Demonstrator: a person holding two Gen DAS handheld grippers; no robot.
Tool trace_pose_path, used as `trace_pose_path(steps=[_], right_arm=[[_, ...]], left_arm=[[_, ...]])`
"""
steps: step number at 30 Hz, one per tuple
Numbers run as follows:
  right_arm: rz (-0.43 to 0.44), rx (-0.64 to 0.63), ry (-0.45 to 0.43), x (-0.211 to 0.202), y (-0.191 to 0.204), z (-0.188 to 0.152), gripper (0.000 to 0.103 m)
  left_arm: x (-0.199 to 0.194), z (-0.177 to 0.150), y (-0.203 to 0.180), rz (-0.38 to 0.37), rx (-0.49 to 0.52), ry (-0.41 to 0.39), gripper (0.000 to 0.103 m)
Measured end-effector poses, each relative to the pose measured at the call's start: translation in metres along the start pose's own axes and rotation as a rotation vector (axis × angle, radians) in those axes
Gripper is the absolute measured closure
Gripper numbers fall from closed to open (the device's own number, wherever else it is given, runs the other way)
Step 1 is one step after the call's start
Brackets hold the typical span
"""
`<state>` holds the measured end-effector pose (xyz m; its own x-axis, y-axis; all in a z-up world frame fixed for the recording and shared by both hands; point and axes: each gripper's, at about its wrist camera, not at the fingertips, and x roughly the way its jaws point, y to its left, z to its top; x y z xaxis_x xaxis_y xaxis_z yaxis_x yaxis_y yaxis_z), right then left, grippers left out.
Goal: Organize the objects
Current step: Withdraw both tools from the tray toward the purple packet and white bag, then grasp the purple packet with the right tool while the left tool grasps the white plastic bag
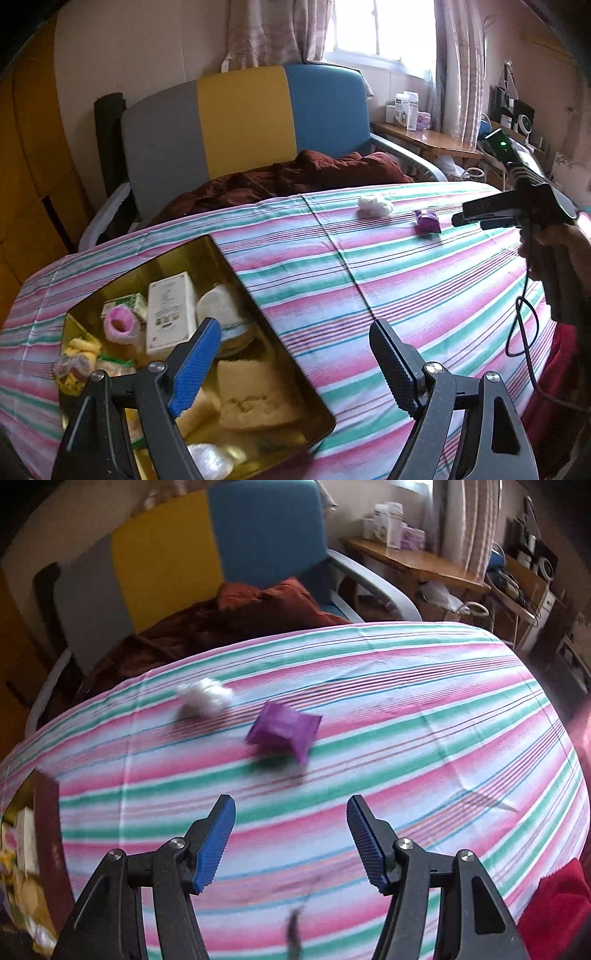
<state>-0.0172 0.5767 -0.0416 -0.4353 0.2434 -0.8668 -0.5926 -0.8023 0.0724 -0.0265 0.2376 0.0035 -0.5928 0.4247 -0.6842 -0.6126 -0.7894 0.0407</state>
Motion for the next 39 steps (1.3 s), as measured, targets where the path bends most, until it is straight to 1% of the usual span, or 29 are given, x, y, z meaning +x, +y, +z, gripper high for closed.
trace_pose_path(steps=[3, 7, 9, 10, 11, 13, 15, 17, 18, 21, 23, 25, 26, 28, 29, 30, 31, 32, 34, 35, 39], right_arm=[[0.016, 0.018, 0.028, 0.020, -0.005, 0.011, 0.038], [0.085, 0.140, 0.069, 0.046, -0.016, 0.023, 0.032], [0.100, 0.214, 0.074, 0.056, -0.022, 0.029, 0.030], [0.099, 0.225, 0.067, 0.059, -0.023, 0.032, 0.029], [0.086, 0.210, 0.053, 0.059, -0.020, 0.035, 0.029], [0.060, 0.113, 0.025, 0.057, -0.010, 0.041, 0.028], [0.063, -0.008, 0.020, 0.055, 0.000, 0.045, 0.028], [0.042, -0.161, 0.010, 0.052, 0.013, 0.045, 0.028], [0.028, -0.248, 0.012, 0.051, 0.019, 0.044, 0.028], [-0.017, -0.422, 0.035, 0.056, 0.032, 0.039, 0.028], [-0.039, -0.479, 0.050, 0.064, 0.037, 0.036, 0.028], [-0.058, -0.504, 0.055, 0.073, 0.038, 0.037, 0.028], [-0.053, -0.506, 0.058, 0.079, 0.036, 0.039, 0.028], [-0.042, -0.499, 0.070, 0.086, 0.034, 0.039, 0.031], [-0.021, -0.485, 0.074, 0.089, 0.031, 0.039, 0.036], [0.002, -0.475, 0.076, 0.087, 0.027, 0.038, 0.049], [0.019, -0.471, 0.074, 0.085, 0.026, 0.037, 0.058], [0.011, -0.479, 0.074, 0.083, 0.026, 0.036, 0.061], [0.019, -0.475, 0.076, 0.081, 0.028, 0.035, 0.065], [0.036, -0.469, 0.083, 0.079, 0.027, 0.034, 0.065], [0.023, -0.463, 0.109, 0.080, 0.027, 0.035, 0.066]], left_arm=[[0.011, 0.008, -0.005, -0.023, -0.001, 0.017, 0.020], [0.025, 0.021, -0.011, -0.042, 0.000, 0.029, 0.019], [0.033, 0.029, -0.014, -0.054, -0.004, 0.037, 0.018], [0.036, 0.032, -0.015, -0.059, -0.005, 0.041, 0.018], [0.039, 0.035, -0.016, -0.063, -0.005, 0.042, 0.018], [0.044, 0.043, -0.021, -0.069, 0.007, 0.039, 0.018], [0.047, 0.047, -0.024, -0.080, 0.017, 0.040, 0.017], [0.052, 0.051, -0.027, -0.096, 0.038, 0.047, 0.017], [0.054, 0.053, -0.028, -0.099, 0.045, 0.049, 0.017], [0.064, 0.060, -0.030, -0.105, 0.066, 0.056, 0.017], [0.071, 0.067, -0.031, -0.119, 0.058, 0.069, 0.017], [0.081, 0.074, -0.031, -0.134, 0.042, 0.083, 0.017], [0.086, 0.078, -0.032, -0.138, 0.038, 0.087, 0.017], [0.098, 0.085, -0.034, -0.142, 0.029, 0.103, 0.017], [0.106, 0.089, -0.035, -0.146, 0.022, 0.113, 0.017], [0.113, 0.093, -0.036, -0.150, 0.016, 0.120, 0.017], [0.120, 0.096, -0.037, -0.152, 0.010, 0.129, 0.017], [0.130, 0.101, -0.038, -0.158, 0.000, 0.142, 0.017], [0.144, 0.107, -0.041, -0.178, -0.019, 0.162, 0.019], [0.153, 0.112, -0.043, -0.188, -0.029, 0.172, 0.020], [0.181, 0.125, -0.058, -0.201, -0.013, 0.174, 0.027]])
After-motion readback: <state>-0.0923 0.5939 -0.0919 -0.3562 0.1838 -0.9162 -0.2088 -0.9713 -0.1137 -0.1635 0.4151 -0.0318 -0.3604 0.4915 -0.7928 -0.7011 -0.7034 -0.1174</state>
